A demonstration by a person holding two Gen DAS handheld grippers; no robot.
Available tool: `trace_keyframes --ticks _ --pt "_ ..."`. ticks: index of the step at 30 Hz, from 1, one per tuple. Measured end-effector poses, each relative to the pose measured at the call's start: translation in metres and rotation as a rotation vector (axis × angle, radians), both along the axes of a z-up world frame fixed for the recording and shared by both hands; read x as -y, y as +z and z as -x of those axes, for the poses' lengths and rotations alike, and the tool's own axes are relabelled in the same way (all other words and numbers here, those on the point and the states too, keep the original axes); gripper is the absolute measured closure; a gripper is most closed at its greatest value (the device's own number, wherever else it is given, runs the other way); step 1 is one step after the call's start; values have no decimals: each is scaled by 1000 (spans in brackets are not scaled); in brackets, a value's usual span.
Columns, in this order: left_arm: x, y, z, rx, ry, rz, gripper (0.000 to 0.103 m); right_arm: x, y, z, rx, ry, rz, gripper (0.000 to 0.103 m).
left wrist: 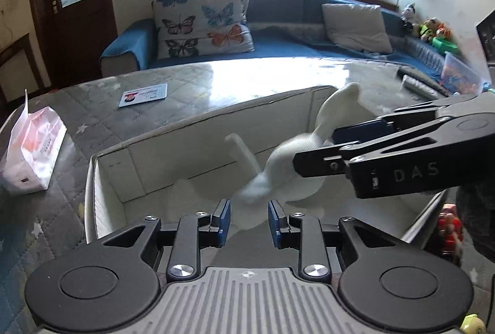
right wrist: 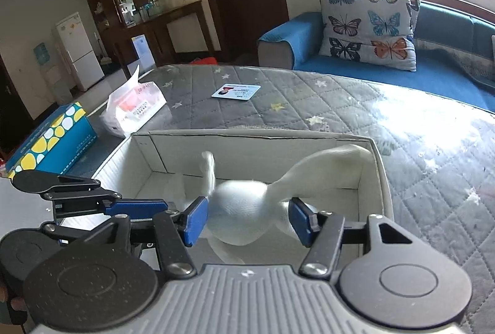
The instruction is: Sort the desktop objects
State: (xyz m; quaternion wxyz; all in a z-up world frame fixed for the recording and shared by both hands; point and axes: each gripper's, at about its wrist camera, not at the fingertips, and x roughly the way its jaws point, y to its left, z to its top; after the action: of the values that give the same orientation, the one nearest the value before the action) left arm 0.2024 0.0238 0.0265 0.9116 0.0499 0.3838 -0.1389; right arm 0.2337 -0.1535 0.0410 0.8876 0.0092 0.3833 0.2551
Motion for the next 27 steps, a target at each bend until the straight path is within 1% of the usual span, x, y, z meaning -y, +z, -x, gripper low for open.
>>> trace_keyframes --ticks 6,12,14,15,16,19,24,27 --pt "-4 3 4 -2 28 -4 74 4 5 6 19 -8 0 44" --pt "-2 14 17 30 36 -9 74 14 20 24 57 -6 -4 43" --pt "-1 20 26 48 41 -9 73 19 25 35 73 -1 -6 42" --pt "-2 22 29 54 43 0 73 21 27 41 81 2 -7 40" --pt "-3 25 33 59 45 10 73 24 29 47 89 4 -8 36" --pt "-4 32 48 71 45 37 73 31 35 68 112 9 -7 34" --pt "1 42 79 109 16 39 73 46 36 105 129 21 -4 29" --pt "4 45 98 120 -2 50 71 54 35 127 138 29 7 29"
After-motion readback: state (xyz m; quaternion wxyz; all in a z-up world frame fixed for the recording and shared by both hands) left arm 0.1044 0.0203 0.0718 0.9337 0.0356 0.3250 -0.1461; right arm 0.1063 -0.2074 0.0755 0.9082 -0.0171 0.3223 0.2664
